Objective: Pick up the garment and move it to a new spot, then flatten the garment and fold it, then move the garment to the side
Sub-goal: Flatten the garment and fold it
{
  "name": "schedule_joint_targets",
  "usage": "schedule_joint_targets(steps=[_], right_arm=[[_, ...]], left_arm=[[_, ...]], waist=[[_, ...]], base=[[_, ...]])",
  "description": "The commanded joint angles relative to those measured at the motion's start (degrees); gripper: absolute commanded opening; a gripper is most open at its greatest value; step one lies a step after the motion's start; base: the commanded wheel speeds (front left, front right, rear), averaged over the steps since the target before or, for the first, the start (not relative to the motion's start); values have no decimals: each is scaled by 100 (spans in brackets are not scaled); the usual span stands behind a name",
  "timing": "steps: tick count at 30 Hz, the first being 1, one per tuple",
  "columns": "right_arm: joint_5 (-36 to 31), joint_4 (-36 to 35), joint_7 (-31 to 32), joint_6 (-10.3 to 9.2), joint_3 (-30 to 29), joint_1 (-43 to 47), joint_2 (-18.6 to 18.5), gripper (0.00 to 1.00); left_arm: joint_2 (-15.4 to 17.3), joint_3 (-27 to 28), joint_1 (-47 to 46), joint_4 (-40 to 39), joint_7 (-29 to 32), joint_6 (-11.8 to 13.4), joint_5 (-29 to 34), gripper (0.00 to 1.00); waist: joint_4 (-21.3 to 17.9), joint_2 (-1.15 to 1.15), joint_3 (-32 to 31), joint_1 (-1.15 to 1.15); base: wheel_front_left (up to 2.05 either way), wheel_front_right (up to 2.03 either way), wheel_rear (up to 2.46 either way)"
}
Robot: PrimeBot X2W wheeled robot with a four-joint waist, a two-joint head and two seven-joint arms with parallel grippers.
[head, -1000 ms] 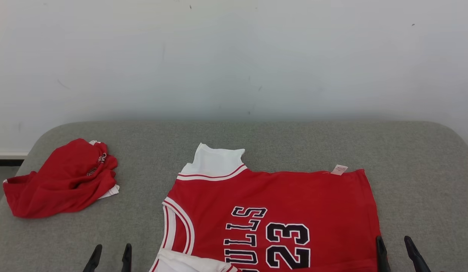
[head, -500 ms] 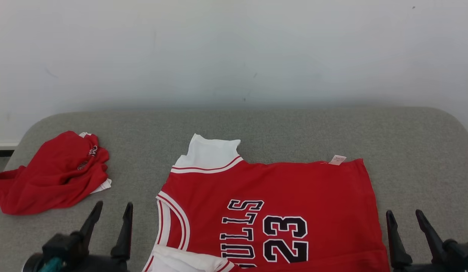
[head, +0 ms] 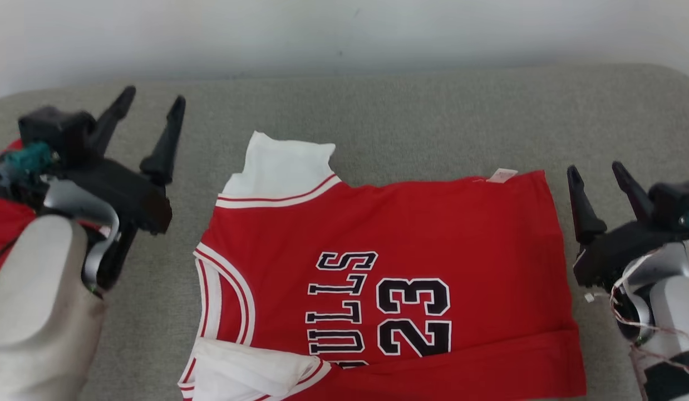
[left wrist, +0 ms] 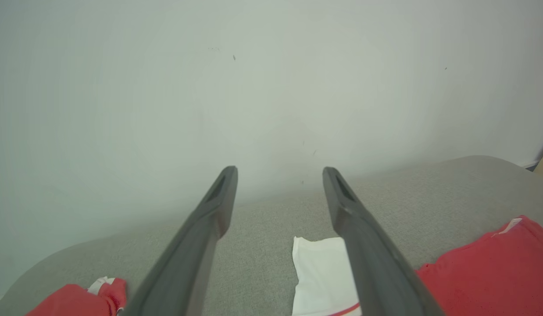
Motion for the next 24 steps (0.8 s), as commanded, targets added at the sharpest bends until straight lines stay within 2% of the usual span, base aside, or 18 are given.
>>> schedule_joint_targets(steps=[1,6,14,24], right_arm=[[52,197,34,-12,80,-337,-45,100],[80,848,130,-12,450,-1143,-106,100],[149,1588,93,-12,846,-1869,76,100],[340,2074,-94,-12,1277,-2463,290,100]], left_arm=[[47,-144,-365,203,73,7,-198,100],[225,-798,-1296,926,277,6,-582,100],[358,-1747,-2056,1922,462,5,-1107,100],[426,-2328,-2554,2712,564,5,-1621,100]], waist=[[-337,-1,893,-2],[-490,-1,1264,-2],[-698,-1,1538,-2],[-826,-1,1894,-2]], base=[[0,0,0],[0,0,0],[0,0,0],[0,0,0]])
